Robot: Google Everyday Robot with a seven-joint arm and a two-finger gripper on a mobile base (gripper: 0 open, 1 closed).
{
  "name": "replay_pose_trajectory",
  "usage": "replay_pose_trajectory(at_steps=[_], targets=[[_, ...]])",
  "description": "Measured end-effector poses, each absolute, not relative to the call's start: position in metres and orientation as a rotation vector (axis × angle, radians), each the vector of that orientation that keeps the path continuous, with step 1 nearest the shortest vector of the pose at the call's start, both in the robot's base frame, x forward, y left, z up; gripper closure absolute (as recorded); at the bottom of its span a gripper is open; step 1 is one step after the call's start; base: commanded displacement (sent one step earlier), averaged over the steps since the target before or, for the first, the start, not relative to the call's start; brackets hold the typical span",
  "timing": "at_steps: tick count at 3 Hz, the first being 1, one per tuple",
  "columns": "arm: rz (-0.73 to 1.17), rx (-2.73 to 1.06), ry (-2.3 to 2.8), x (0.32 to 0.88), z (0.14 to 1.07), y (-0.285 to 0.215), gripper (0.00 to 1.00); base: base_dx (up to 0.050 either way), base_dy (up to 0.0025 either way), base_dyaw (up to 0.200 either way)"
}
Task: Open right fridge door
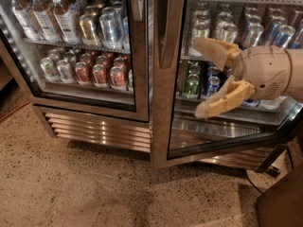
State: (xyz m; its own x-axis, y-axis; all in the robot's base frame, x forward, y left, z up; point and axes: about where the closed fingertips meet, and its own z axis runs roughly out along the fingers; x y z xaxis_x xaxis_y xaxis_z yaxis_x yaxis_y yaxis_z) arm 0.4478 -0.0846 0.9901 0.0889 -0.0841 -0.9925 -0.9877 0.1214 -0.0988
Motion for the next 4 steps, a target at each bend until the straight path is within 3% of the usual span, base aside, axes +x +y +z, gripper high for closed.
replay_pose_trajectory(at_steps=[2, 4], targets=[[1.043, -1.232, 1.207, 0.374, 0.928, -0.093, 0.00, 0.000, 0.00000, 0.000], [1.075, -1.215, 1.241, 0.376, 0.899, -0.094, 0.00, 0.000, 0.00000, 0.000]])
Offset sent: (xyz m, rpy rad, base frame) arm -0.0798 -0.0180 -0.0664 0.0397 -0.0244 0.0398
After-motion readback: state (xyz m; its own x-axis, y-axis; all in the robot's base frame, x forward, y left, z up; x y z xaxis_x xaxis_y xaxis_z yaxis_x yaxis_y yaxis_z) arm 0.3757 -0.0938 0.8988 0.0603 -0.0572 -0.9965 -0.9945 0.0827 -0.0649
